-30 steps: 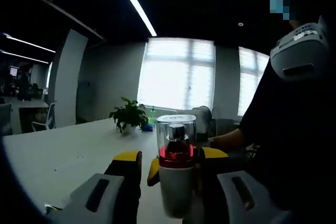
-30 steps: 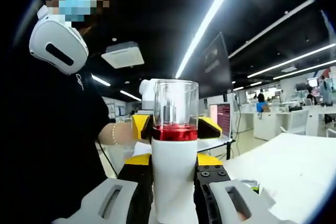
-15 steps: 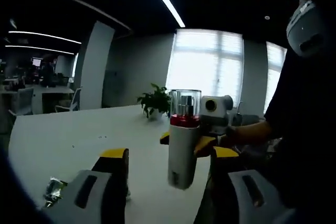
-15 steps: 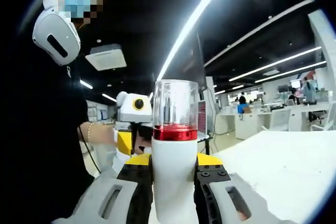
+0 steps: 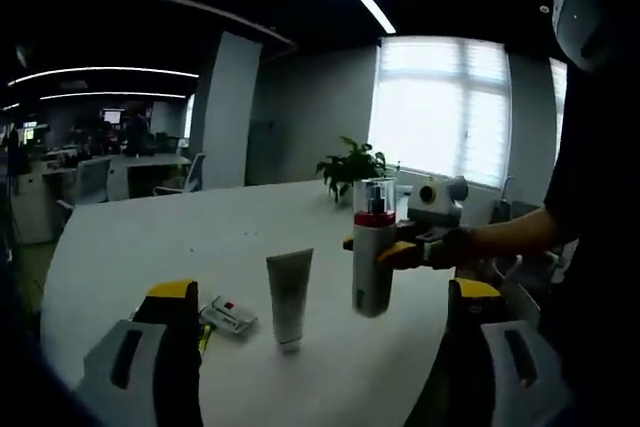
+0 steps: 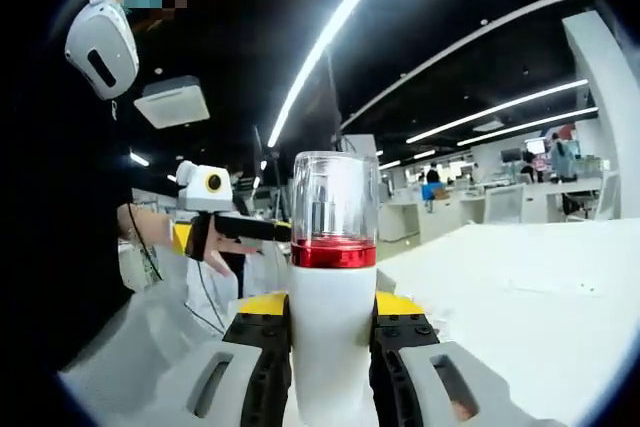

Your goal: Arrange the skincare products in the storage area until every visible bottle or jar stands upright without overlapping.

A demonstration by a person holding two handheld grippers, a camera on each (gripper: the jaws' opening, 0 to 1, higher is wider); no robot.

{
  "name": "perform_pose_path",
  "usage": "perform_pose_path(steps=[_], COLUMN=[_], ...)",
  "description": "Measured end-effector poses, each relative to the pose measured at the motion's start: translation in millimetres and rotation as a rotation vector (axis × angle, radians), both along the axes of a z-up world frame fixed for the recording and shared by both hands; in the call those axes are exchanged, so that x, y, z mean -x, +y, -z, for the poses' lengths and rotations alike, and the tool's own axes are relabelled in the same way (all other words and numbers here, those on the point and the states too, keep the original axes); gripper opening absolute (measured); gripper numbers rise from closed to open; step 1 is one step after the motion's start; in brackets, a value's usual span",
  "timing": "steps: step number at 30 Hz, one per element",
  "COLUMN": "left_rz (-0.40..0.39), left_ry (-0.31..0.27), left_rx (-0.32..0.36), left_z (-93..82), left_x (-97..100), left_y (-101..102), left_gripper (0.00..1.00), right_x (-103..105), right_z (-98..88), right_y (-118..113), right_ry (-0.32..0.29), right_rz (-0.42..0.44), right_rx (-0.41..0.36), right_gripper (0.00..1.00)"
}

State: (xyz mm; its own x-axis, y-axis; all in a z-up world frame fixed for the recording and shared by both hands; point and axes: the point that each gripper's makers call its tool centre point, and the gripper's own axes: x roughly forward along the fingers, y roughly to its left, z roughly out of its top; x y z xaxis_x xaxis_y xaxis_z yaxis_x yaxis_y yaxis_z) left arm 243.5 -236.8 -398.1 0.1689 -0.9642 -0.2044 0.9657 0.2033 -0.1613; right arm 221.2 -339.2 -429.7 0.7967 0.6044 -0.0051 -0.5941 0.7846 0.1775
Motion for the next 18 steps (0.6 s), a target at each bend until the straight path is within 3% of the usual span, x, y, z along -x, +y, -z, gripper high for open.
perform_pose_path(steps=[4,7,13,18], left_rz=[-0.030,-0.044,-0.026,-0.032], left_ry=[0.020,0.050,0.086,0.133], left_rx=[0.011,0.004,-0.041,-0.045], left_z=[10.7,22.1,44.0,56.2], left_x=[-12.0,-12.8,-4.2,-9.8], left_y=[6.9,5.0,-3.8,-4.8], left_gripper=[0.99,0.99,0.99,0.98], right_x=[-14.5,-21.8,-34.9,-41.9], right_z=[27.5,40.6,61.4,70.7], right_y=[-4.6,-10.2,-21.0,-24.6], right_ry=[0.038,0.032,0.031,0.015], right_rz=[-0.011,-0.008,-0.002,-0.010], right_rx=[0.038,0.043,0.003,-0.008], right_gripper=[0.19,0.19,0.19,0.19])
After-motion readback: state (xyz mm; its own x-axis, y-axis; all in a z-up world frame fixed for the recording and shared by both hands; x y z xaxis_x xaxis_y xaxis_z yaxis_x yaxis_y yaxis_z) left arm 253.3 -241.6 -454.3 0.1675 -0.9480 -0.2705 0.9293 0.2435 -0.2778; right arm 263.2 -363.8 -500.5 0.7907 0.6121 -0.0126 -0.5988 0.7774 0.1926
